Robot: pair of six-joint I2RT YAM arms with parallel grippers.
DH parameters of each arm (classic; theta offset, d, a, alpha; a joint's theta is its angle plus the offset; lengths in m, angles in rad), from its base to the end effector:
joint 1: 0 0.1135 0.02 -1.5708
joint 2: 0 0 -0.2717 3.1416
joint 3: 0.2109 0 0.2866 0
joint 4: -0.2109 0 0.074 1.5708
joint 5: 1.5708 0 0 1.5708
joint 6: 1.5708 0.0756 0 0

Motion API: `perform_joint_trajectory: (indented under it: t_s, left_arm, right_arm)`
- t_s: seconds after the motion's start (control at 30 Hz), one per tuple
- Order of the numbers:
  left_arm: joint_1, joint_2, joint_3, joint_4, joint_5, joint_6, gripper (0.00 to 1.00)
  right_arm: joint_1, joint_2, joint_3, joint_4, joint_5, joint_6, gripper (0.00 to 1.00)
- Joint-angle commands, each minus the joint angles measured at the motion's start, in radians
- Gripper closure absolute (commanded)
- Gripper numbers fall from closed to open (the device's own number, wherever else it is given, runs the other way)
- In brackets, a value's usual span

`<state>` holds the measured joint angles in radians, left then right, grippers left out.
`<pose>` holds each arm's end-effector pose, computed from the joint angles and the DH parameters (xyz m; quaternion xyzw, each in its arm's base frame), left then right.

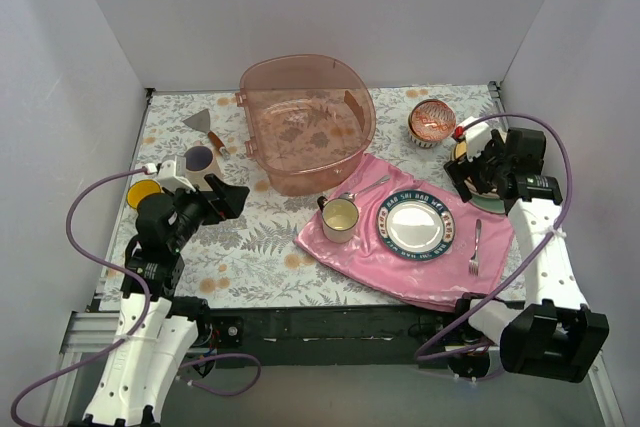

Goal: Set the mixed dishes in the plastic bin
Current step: Pick up the plate at the center of the board.

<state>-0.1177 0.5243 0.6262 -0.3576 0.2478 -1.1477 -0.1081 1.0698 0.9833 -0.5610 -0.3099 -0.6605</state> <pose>0.1964 -0.0419 0.3005 -0.3211 0.7208 -0.4375 0.4313 0.2911 -0.0084 0.2993 -0.3074 0.8323 -0.0369 0.4598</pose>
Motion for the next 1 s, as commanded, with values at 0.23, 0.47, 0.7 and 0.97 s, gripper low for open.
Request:
perform_joint_trajectory:
  t_s: [0.23,0.47,0.7,0.97]
  left_arm:
    - [-0.005,0.020,-0.043,0.108,0.034,0.025,0.02]
    - [-0.005,0.029,-0.042,0.111,0.038,0.029,0.02]
    - [-0.005,0.029,-0.042,0.111,0.041,0.029,0.02]
    - [-0.005,0.028,-0.042,0.109,0.045,0.029,0.02]
  right_arm:
    - [0.002,0.240,0.095,0.009,0.233,-0.079,0.26]
    - [0.022,0.372,0.170,0.012,0.242,-0.060,0.42]
    - [0.025,0.415,0.164,0.038,0.259,-0.054,0.46]
    - [0.025,0.452,0.172,0.064,0.287,-0.065,0.51]
